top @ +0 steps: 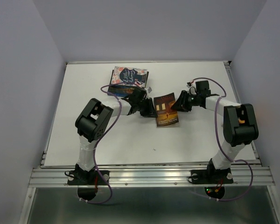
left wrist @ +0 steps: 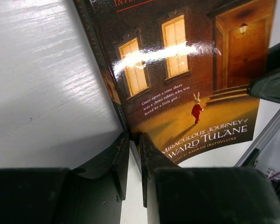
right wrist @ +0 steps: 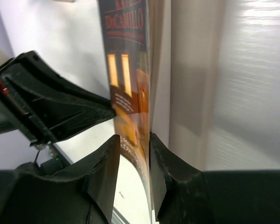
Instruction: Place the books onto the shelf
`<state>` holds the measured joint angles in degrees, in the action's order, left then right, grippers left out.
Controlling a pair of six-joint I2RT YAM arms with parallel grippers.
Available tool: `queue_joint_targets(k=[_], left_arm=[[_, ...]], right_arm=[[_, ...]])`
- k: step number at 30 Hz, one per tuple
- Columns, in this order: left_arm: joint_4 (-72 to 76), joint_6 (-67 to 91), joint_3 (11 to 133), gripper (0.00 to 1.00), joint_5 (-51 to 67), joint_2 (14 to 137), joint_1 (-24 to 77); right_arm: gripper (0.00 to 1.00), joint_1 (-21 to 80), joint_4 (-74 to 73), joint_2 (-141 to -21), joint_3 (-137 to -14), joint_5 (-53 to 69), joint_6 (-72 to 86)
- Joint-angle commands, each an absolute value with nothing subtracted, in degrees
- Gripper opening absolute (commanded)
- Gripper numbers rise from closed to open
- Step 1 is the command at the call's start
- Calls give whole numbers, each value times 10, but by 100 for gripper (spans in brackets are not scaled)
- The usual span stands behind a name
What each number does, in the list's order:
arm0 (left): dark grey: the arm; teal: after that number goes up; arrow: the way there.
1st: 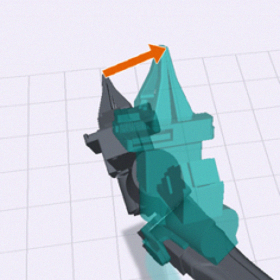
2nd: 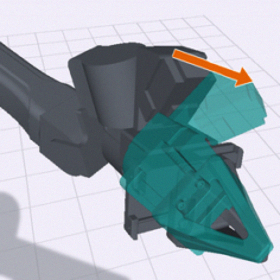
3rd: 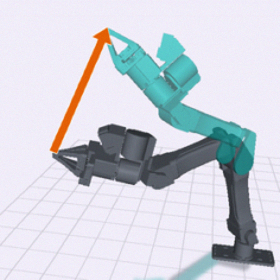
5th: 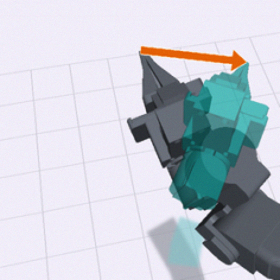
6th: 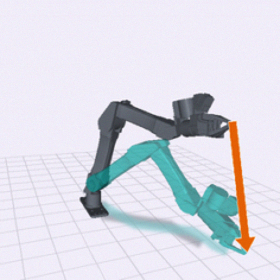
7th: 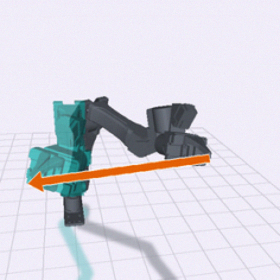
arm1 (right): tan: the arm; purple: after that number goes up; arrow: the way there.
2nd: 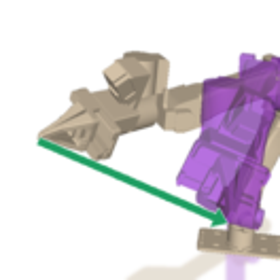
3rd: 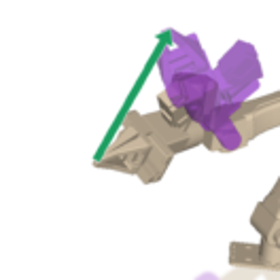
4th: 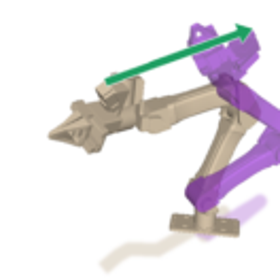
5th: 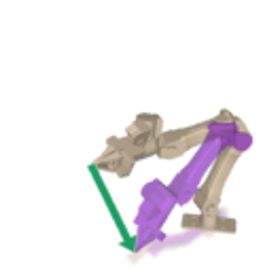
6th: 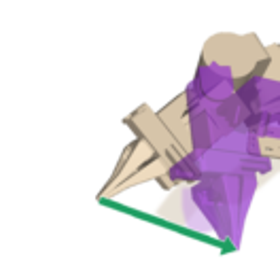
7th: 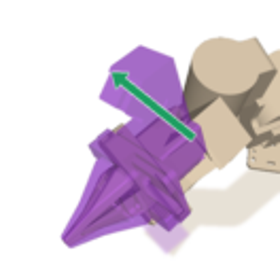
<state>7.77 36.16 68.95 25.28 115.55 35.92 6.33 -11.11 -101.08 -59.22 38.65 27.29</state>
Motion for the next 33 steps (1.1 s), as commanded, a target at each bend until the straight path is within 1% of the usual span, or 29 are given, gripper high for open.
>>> queue_joint_targets(k=[1, 6, 7, 11, 12, 13, 14, 16, 17, 18, 20, 21, 22, 24, 28, 33], left_arm=[[76, 355, 704, 17, 245, 1166, 373], [71, 358, 706, 17, 239, 1165, 373], [70, 359, 706, 17, 236, 1165, 373], [66, 360, 707, 17, 231, 1158, 373], [65, 363, 706, 19, 231, 1158, 372], [65, 364, 705, 20, 232, 1151, 371], [69, 366, 704, 22, 237, 1148, 370], [90, 372, 689, 25, 257, 1137, 367], [106, 380, 680, 30, 269, 1133, 366], [147, 389, 671, 45, 303, 1130, 363], [188, 417, 645, 59, 336, 1126, 356], [217, 421, 640, 71, 358, 1124, 355], [221, 421, 635, 75, 360, 1121, 355], [230, 418, 633, 80, 366, 1116, 355], [258, 434, 620, 80, 381, 1106, 347], [329, 465, 591, 82, 427, 1107, 333]], right_arm=[[36, 76, -80, -993, -582, 473, 289], [36, 76, -93, -1002, -577, 454, 289], [33, 76, -101, -1003, -578, 433, 285], [19, 76, -128, -993, -591, 385, 272], [13, 76, -135, -990, -597, 378, 272], [10, 76, -138, -986, -599, 367, 272], [3, 76, -141, -977, -601, 360, 271], [1, 76, -142, -969, -606, 354, 270], [1, 76, -142, -965, -608, 355, 271], [1, 76, -143, -958, -610, 355, 274], [1, 76, -143, -953, -615, 367, 277], [1, 76, -143, -949, -617, 374, 279], [1, 76, -144, -948, -621, 393, 279], [1, 76, -143, -948, -626, 412, 285], [1, 76, -142, -945, -633, 446, 291], [1, 76, -128, -933, -649, 481, 309]])
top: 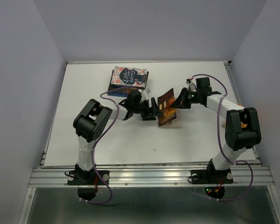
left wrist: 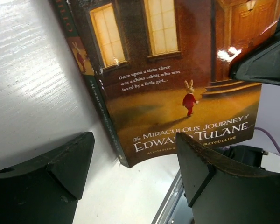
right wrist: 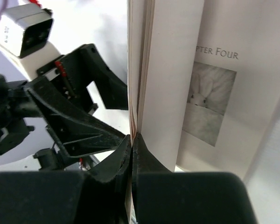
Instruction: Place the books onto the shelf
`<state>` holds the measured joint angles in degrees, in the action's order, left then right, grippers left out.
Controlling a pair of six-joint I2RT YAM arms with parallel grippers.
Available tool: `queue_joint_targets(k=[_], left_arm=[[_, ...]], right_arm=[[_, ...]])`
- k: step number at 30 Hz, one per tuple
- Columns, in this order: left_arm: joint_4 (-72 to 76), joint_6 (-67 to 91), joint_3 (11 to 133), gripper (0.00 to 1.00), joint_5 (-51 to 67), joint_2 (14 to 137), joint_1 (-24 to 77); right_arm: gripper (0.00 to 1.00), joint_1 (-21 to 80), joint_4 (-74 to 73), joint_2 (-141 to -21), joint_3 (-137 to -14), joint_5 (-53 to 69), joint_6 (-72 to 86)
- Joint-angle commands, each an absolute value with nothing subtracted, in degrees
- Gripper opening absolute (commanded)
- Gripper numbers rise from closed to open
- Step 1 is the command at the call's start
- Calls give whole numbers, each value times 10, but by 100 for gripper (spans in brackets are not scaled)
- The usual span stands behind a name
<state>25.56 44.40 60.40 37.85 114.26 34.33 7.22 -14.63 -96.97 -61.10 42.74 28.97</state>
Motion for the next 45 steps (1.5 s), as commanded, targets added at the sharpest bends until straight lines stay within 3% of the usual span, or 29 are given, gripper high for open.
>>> queue_joint_targets(k=[1, 5, 11, 14, 17, 20, 22, 23, 25, 34, 37, 38, 39, 42, 45], left_arm=[[339, 468, 585, 82, 433, 1108, 333], [448, 521, 545, 84, 480, 1103, 327], [873, 730, 471, 91, 566, 1129, 312], [948, 787, 475, 90, 574, 1166, 312], [1008, 836, 480, 80, 577, 1194, 312], [1050, 860, 486, 64, 577, 1201, 312], [1044, 855, 489, 42, 577, 1195, 312], [1033, 851, 490, 19, 576, 1192, 312], [1017, 840, 490, 0, 573, 1184, 312], [1008, 812, 486, 0, 563, 1152, 308], [1047, 824, 480, 0, 558, 1137, 306], [1047, 819, 476, 0, 556, 1127, 302], [1022, 810, 473, 0, 551, 1116, 299], [869, 713, 472, 0, 535, 1054, 294], [689, 580, 485, 0, 494, 984, 294]], right_arm=[[1, 76, -125, -932, -652, 490, 313], [1, 70, -107, -921, -659, 516, 332], [1, 70, -46, -916, -646, 569, 374], [1, 70, -14, -918, -635, 593, 394], [1, 70, 30, -918, -621, 604, 418], [1, 70, 36, -918, -621, 606, 418], [1, 70, 46, -921, -615, 614, 425], [1, 70, 50, -922, -612, 617, 429], [1, 70, 49, -922, -605, 616, 425], [1, 70, 45, -911, -607, 615, 424], [24, 70, 26, -915, -610, 602, 422], [39, 64, 15, -918, -613, 587, 419], [75, 59, -13, -920, -617, 578, 413], [100, 52, -86, -923, -652, 524, 375], [100, 40, -131, -905, -680, 442, 334]])
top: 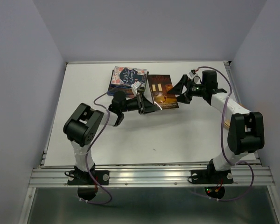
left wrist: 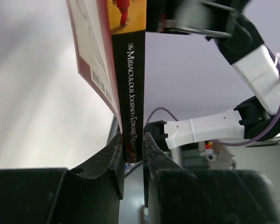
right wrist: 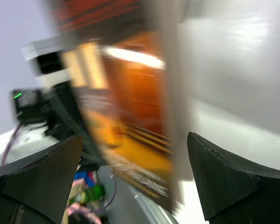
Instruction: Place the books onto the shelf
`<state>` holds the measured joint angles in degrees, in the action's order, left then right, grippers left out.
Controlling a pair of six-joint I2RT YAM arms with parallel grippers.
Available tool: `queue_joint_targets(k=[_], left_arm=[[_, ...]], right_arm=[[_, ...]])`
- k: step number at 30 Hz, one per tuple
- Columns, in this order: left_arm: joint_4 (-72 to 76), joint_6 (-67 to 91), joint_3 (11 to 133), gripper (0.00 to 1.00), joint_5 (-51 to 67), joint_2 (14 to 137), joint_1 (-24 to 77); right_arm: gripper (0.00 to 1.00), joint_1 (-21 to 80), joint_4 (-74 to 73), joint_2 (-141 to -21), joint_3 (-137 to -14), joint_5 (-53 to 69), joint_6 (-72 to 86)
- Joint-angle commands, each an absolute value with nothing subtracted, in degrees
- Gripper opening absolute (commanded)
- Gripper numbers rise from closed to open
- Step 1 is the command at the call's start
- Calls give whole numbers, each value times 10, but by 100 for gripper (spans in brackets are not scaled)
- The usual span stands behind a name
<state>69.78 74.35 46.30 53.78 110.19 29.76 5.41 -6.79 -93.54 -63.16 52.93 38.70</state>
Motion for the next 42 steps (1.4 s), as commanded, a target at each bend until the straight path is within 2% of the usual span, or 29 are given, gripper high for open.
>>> queue_joint_targets(k=[1, 8, 11, 14, 18, 29, 38, 40, 42], left_arm=[[659, 536, 487, 0, 482, 952, 294], [513, 468, 519, 0, 398, 880, 287], [483, 474, 550, 0, 357, 890, 275], [455, 479, 571, 0, 266, 904, 272], [440, 552, 600, 0, 111, 929, 265], [454, 722, 628, 0, -149, 1009, 269], [392, 800, 638, 0, -188, 1029, 301], [385, 806, 640, 5, -182, 1038, 304], [361, 809, 647, 5, -179, 1041, 306]], right_arm=[[100, 34, -148, -898, -697, 418, 324], [100, 29, -228, -836, -725, 142, 298], [100, 29, -236, -811, -718, 85, 302], [100, 29, -246, -800, -714, 33, 303], [100, 24, -252, -796, -709, 39, 300], [100, 18, -267, -826, -713, 81, 287], [100, 8, -269, -834, -715, 105, 281], [100, 8, -269, -831, -711, 105, 280], [100, 8, -268, -829, -709, 105, 281]])
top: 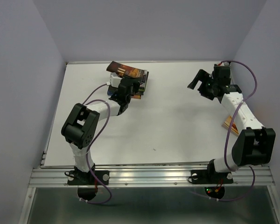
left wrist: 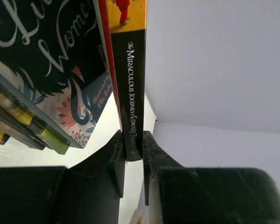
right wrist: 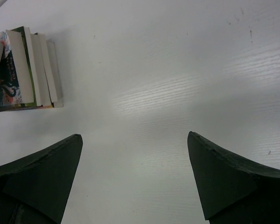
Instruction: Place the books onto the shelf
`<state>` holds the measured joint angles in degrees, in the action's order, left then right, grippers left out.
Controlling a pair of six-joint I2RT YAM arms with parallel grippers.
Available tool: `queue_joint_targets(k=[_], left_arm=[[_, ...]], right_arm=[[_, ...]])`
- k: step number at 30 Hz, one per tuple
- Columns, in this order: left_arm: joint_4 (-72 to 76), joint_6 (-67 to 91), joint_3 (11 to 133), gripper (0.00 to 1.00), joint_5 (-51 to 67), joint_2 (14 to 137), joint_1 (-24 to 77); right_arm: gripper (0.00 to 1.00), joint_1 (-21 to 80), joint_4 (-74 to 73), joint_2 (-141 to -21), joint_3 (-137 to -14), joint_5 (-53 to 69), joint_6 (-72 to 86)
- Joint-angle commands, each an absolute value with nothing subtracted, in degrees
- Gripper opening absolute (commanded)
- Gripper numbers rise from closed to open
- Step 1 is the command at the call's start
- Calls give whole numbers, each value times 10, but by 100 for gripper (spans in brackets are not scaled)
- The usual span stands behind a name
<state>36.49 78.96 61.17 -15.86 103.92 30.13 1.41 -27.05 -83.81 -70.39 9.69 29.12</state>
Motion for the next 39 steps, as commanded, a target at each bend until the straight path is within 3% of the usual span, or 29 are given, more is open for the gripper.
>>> queue_joint_targets(k=[1, 3, 5, 6, 9, 12, 27, 30, 35, 39], left_arm=[[353, 814, 647, 5, -180, 1042, 309], [344, 824, 640, 6, -189, 1037, 315], [330, 831, 635, 14, -202, 1034, 322], [320, 831, 635, 36, -206, 1034, 323], [309, 826, 639, 71, -198, 1038, 325], [306, 824, 642, 82, -176, 1040, 330], [222, 702, 710, 87, -75, 1030, 354], [177, 609, 743, 88, -36, 1020, 354], [71, 485, 783, 91, -92, 959, 338], [31, 437, 755, 91, -106, 891, 266]], right_arm=[[100, 8, -269, -827, -708, 105, 281], [100, 8, -268, -825, -706, 106, 281], [100, 3, -269, -822, -704, 108, 281], [100, 3, -269, -821, -701, 109, 280], [100, 3, -268, -817, -699, 114, 280], [100, 3, -269, -814, -694, 116, 280], [100, 3, -271, -795, -668, 108, 276], [100, -10, -278, -795, -668, 86, 276], [100, -26, -278, -806, -675, 100, 264], [100, -26, -271, -820, -686, 160, 215]])
